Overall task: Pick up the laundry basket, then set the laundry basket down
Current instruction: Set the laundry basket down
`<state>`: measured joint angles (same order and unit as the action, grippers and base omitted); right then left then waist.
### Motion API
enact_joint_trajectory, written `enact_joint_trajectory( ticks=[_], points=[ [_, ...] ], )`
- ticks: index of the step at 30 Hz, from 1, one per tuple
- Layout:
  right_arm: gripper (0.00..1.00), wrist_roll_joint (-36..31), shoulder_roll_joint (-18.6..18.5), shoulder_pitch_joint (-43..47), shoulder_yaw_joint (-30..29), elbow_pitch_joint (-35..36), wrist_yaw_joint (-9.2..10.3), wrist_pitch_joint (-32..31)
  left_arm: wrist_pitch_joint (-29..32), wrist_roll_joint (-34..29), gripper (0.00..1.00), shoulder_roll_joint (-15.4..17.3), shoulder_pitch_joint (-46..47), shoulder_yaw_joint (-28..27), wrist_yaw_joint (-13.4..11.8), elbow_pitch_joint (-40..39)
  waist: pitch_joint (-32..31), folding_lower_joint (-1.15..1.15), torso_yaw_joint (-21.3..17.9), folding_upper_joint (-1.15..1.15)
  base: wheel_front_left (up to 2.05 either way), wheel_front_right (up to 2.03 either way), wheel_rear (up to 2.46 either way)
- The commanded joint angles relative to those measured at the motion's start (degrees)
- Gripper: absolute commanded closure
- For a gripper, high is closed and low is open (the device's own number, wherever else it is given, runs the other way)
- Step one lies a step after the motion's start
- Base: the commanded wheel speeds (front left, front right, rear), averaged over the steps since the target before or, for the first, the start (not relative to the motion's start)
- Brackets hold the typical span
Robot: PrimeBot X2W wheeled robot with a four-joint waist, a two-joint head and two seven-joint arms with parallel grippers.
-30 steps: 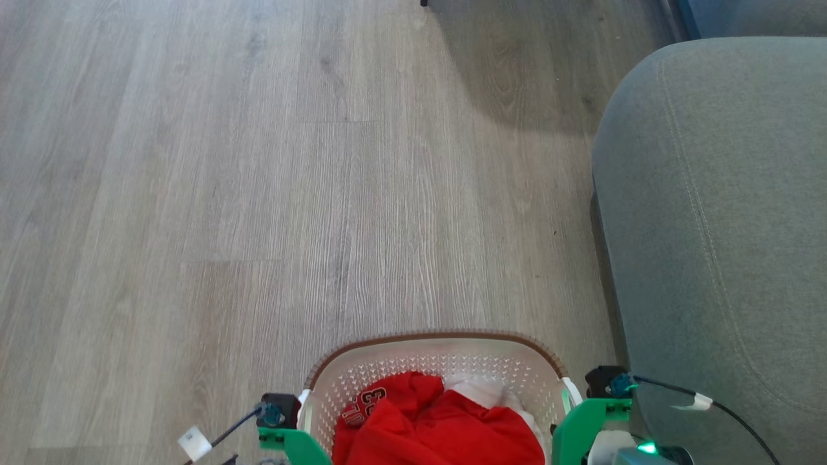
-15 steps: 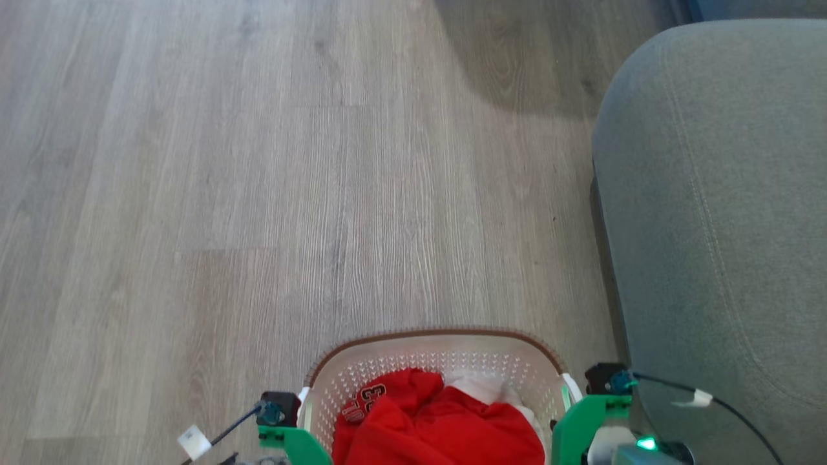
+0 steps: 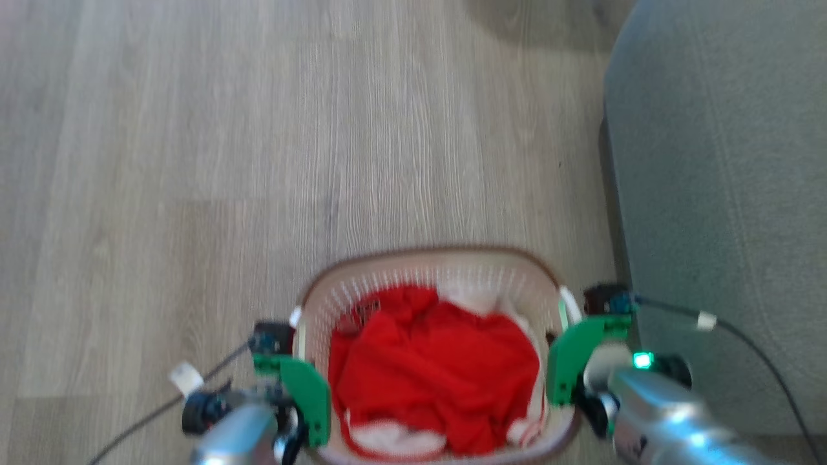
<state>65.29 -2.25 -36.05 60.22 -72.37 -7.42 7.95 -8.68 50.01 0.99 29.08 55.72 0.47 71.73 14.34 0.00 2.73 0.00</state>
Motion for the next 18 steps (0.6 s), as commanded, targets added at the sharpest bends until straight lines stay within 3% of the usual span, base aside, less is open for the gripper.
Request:
enact_joint_trajectory(
  ticks=[1, 18],
  points=[
    [1.00, -0.21, -0.63, -1.96, 0.80, -0.18, -0.07, 1.44, -1.01, 0.04, 1.00, 1.88, 3.07, -0.72, -0.19, 0.40, 2.81, 0.00, -0.14, 0.00, 0.00, 0.00, 0.00],
    [1.00, -2.47, -0.63, -20.59, -0.51, -1.54, -0.07, 4.90, -5.17, -1.64, 1.00, 2.55, 21.38, -1.47, -1.11, 1.16, 24.60, 0.00, -0.29, 0.00, 0.00, 0.00, 0.00]
  ],
)
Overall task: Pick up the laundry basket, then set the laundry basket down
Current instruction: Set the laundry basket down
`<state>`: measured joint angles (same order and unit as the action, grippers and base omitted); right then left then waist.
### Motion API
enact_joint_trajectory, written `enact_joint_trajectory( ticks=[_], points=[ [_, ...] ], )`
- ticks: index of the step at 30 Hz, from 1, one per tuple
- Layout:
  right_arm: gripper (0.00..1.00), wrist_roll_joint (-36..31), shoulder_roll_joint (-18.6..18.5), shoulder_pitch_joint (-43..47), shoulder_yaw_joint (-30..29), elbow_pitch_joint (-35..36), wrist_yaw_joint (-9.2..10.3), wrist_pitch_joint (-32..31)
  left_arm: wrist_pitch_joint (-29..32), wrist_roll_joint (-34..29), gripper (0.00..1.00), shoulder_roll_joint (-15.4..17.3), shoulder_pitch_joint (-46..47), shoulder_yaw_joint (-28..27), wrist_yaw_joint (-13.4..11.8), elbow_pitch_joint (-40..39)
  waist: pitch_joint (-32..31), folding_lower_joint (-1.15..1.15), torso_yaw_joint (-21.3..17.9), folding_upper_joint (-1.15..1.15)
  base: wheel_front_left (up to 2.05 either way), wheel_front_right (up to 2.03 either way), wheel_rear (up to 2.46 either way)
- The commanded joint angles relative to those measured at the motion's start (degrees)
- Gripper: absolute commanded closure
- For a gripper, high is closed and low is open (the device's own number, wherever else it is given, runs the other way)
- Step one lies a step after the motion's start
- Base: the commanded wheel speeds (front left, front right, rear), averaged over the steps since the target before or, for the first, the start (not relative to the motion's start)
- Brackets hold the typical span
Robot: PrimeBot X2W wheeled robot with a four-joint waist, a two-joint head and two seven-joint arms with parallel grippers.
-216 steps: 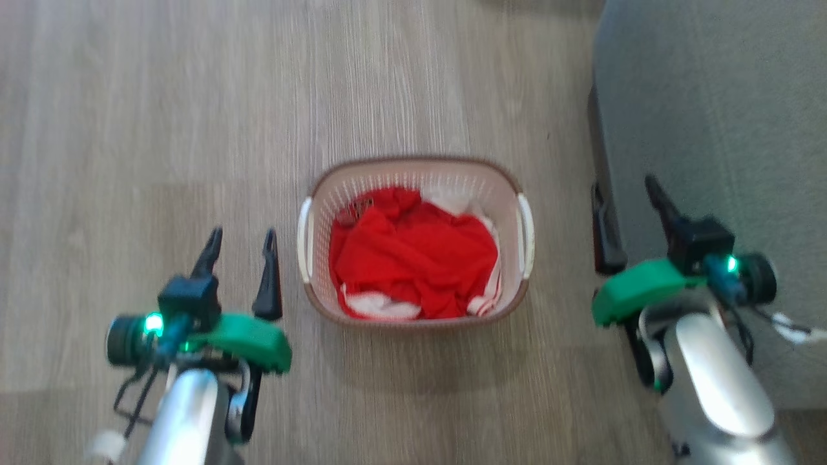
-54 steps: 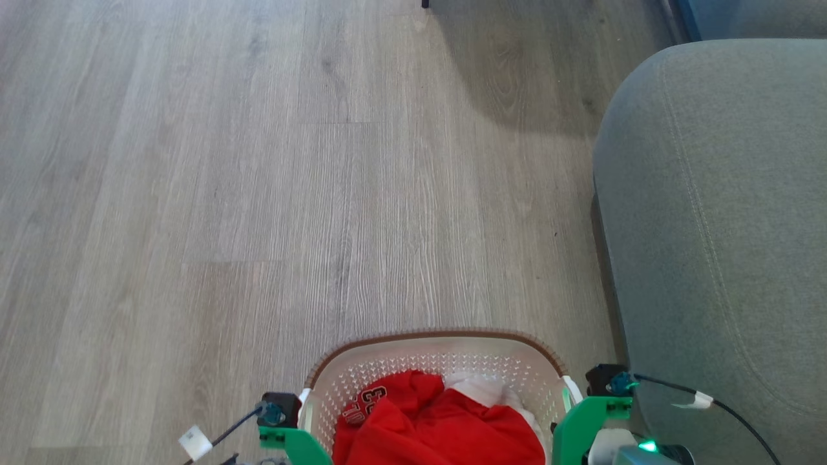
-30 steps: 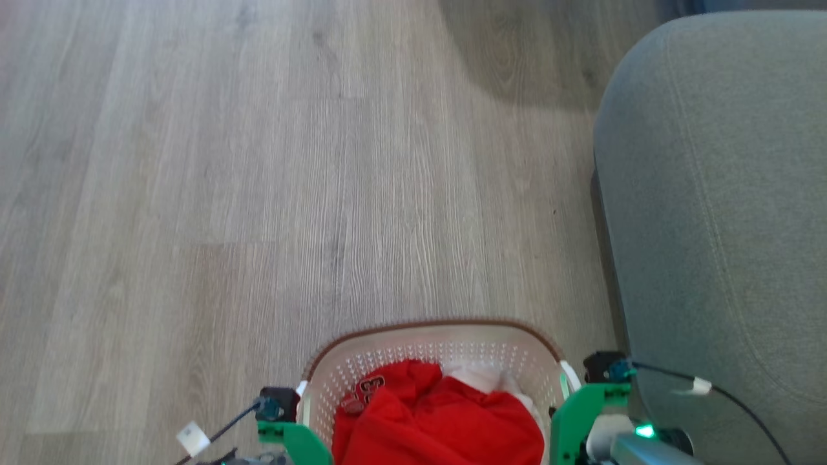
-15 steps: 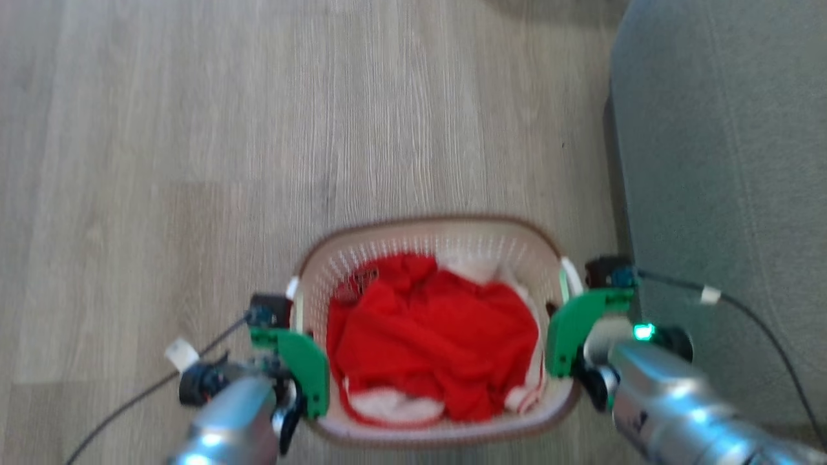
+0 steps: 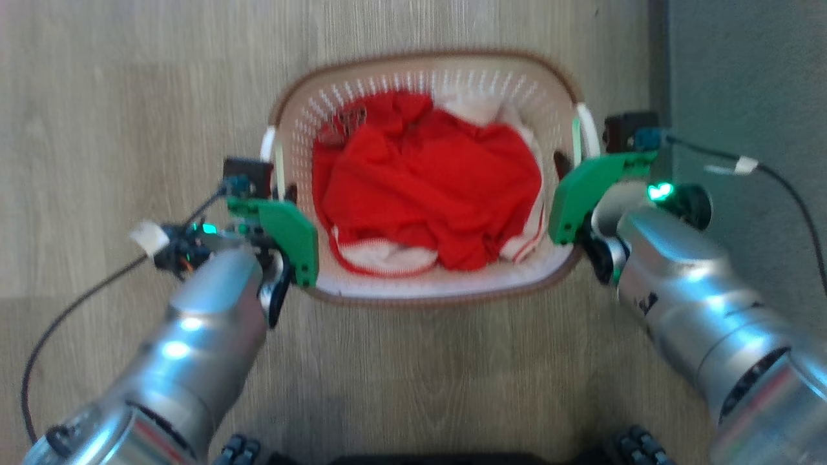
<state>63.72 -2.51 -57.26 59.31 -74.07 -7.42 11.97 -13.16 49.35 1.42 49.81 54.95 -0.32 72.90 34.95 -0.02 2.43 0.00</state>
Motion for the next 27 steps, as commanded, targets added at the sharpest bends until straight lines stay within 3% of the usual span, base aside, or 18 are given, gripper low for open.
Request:
enact_joint_trajectory(
  ticks=[1, 12, 27],
  points=[
    [1.00, -1.37, -0.37, -0.20, 0.08, 0.14, -0.07, 1.01, -0.85, -1.07, 1.00, 2.19, 1.64, -0.78, -0.39, 0.00, 5.22, 0.02, -0.08, 0.00, 0.00, 0.00, 0.00],
    [1.00, -7.90, -1.59, -6.69, -5.66, 0.12, -0.07, 1.91, -1.75, -2.07, 1.00, 2.09, 10.00, -1.61, -1.07, -0.20, 15.59, 0.02, 0.13, 0.00, 0.00, 0.00, 0.00],
    [1.00, -16.76, -1.14, -7.22, -14.11, 0.11, -0.07, 2.05, -1.83, -4.10, 1.00, 2.05, 12.02, -2.99, -1.69, -1.49, 18.95, 0.02, 0.59, 0.00, 0.00, 0.00, 0.00]
  ],
)
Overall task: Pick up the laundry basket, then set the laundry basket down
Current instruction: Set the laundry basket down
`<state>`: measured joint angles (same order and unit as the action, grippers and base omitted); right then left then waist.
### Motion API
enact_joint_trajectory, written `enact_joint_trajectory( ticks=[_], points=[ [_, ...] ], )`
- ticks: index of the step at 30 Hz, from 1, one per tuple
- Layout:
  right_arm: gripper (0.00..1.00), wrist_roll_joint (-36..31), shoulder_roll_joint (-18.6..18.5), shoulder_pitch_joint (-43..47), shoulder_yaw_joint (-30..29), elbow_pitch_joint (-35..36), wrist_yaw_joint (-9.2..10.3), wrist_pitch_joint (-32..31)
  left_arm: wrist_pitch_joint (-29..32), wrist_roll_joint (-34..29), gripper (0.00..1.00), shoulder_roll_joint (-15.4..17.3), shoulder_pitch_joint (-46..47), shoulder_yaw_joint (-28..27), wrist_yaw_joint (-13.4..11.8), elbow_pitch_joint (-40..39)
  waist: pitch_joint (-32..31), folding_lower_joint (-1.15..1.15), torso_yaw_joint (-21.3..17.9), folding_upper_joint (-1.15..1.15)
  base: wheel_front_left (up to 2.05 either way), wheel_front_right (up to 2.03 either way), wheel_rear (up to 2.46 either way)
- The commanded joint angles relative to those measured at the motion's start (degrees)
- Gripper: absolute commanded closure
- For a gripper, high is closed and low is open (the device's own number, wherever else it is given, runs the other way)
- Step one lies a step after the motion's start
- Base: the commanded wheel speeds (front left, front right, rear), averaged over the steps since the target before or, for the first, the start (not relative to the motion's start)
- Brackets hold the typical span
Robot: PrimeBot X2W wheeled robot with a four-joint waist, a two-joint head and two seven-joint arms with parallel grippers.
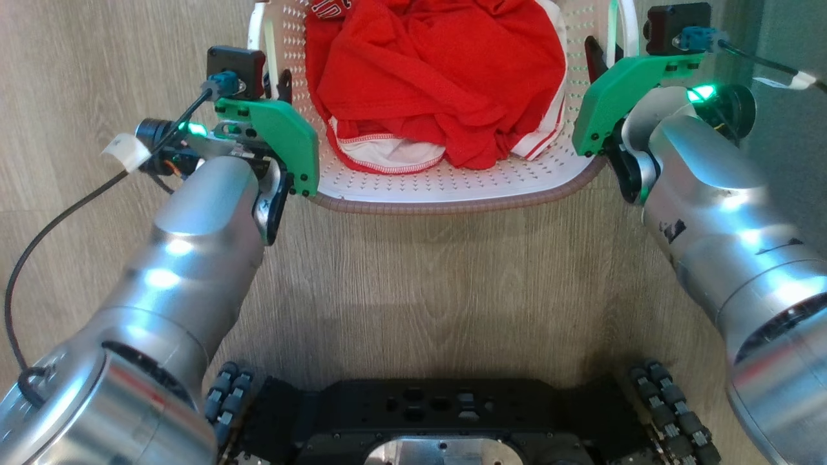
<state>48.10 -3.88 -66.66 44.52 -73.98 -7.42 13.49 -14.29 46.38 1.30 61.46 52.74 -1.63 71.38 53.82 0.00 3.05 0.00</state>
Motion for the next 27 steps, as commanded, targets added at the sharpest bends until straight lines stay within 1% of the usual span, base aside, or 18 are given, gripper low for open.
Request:
enact_joint_trajectory(
  ticks=[1, 17, 18, 19, 20, 21, 23, 24, 25, 27],
  points=[
    [1.00, -1.72, 0.32, 2.14, 0.17, 0.03, -0.07, 0.51, -0.70, -1.30, 1.00, 2.19, 0.48, -0.85, -0.38, 0.02, 0.24, 0.00, -0.05, 0.00, 0.00, 0.00, 0.00],
    [1.00, -10.50, 0.97, 1.90, -7.94, 0.02, -0.07, 0.95, -0.71, -3.34, 1.00, 2.23, 1.43, -2.26, -0.51, 0.00, 1.86, 0.00, 0.07, 0.00, 0.00, 0.00, 0.00],
    [0.98, -10.79, 0.98, 1.91, -8.24, 0.02, -0.07, 0.98, -0.71, -3.33, 1.00, 2.20, 1.42, -2.40, -0.51, 0.04, 1.89, 0.00, 0.19, 0.00, 0.00, 0.00, 0.00],
    [0.86, -11.01, 0.98, 1.92, -8.47, 0.02, -0.07, 1.03, -0.71, -3.19, 1.00, 2.16, 1.36, -2.60, -0.48, 0.13, 1.90, 0.00, 0.28, 0.00, 0.00, 0.00, 0.00],
    [0.78, -11.17, 0.98, 1.91, -8.66, 0.02, -0.07, 1.07, -0.71, -3.02, 1.00, 2.12, 1.31, -2.79, -0.42, 0.24, 1.90, 0.00, 0.34, 0.00, 0.00, 0.00, 0.00],
    [0.75, -11.29, 0.99, 1.91, -8.78, 0.02, -0.07, 1.11, -0.71, -2.93, 1.00, 2.08, 1.30, -2.90, -0.40, 0.35, 1.89, 0.00, 0.39, 0.00, 0.00, 0.00, 0.00],
    [0.63, -11.47, 0.99, 1.87, -8.90, 0.02, -0.07, 1.18, -0.71, -2.72, 1.00, 2.00, 1.27, -3.12, -0.48, 0.57, 1.88, 0.00, 0.46, 0.00, 0.00, 0.00, 0.00],
    [0.59, -11.53, 0.99, 1.84, -8.93, 0.02, -0.07, 1.21, -0.71, -2.58, 1.00, 1.97, 1.24, -3.24, -0.52, 0.68, 1.87, 0.00, 0.47, 0.00, 0.00, 0.00, 0.00],
    [0.56, -11.56, 0.99, 1.80, -8.95, 0.02, -0.07, 1.24, -0.71, -2.35, 0.93, 1.93, 1.17, -3.41, -0.57, 0.82, 1.85, 0.00, 0.48, 0.00, 0.00, 0.00, 0.00],
    [0.51, -11.63, 1.00, 1.79, -8.96, 0.02, -0.07, 1.30, -0.71, -2.06, 0.63, 1.86, 1.07, -3.54, -0.61, 1.05, 1.83, 0.00, 0.47, 0.00, 0.00, 0.00, 0.00]
  ],
)
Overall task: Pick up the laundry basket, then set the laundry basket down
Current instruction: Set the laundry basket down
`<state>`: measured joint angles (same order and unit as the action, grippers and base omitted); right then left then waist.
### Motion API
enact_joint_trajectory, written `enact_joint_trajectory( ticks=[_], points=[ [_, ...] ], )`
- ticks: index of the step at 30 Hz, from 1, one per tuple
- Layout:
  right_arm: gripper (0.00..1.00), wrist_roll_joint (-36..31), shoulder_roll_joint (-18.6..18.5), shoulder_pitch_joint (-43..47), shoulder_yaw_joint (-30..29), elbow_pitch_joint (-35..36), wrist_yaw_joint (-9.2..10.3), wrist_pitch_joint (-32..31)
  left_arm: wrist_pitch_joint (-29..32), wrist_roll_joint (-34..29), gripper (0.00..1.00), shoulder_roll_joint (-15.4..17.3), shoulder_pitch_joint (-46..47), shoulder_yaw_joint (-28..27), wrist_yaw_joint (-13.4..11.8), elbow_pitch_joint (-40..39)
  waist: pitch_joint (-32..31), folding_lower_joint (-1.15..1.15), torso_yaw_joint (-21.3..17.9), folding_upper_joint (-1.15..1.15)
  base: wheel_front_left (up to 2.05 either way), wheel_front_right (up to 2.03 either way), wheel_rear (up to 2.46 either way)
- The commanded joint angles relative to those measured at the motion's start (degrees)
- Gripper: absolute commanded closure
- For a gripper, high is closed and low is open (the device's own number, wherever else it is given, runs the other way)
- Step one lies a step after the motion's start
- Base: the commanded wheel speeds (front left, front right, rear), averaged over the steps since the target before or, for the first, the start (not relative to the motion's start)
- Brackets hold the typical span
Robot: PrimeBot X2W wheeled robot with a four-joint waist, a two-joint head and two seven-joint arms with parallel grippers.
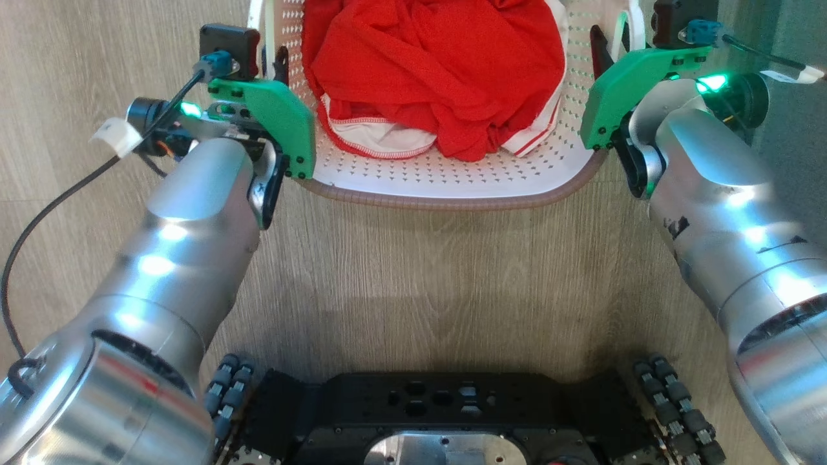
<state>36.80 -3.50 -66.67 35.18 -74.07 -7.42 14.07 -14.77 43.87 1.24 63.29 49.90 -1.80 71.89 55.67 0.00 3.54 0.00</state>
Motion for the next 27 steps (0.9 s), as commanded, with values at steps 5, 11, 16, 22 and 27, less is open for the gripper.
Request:
enact_joint_trajectory(
  ticks=[5, 11, 16, 22, 27],
  points=[
    [0.00, -0.38, 0.61, 1.54, 0.40, 0.11, -0.07, 0.83, -0.20, 1.41, 0.04, 1.80, -1.03, -1.07, -0.78, 1.09, -0.15, 0.00, -0.13, 0.00, 0.00, 0.00, 0.00],
    [0.00, -0.88, 0.62, 0.71, -0.02, 0.99, -0.07, 0.90, -0.20, 2.31, 0.00, 1.74, -1.42, -1.49, -1.13, 1.46, -0.77, 0.00, -0.51, 0.00, 0.00, 0.00, 0.00],
    [0.00, -2.37, 0.62, 0.54, -1.50, 2.55, -0.07, 0.91, -0.21, 2.16, 0.00, 2.27, -1.52, -2.29, -1.46, 0.55, -1.90, 0.00, -0.85, 0.00, 0.00, 0.00, 0.00],
    [0.00, -6.38, 0.62, 1.97, -6.26, 6.26, -0.07, 0.92, -0.22, -0.16, 0.00, 4.28, -3.87, -5.23, -3.12, -5.87, -5.49, 0.00, -1.27, 0.00, 0.00, 0.00, 0.00],
    [0.00, -11.41, 0.62, 5.63, -11.29, 11.28, -0.07, 0.92, -0.22, -4.19, 0.00, 5.73, -8.21, -10.20, -4.15, -14.65, -9.87, 0.00, -1.23, 0.00, 0.00, 0.00, 0.00]
  ],
)
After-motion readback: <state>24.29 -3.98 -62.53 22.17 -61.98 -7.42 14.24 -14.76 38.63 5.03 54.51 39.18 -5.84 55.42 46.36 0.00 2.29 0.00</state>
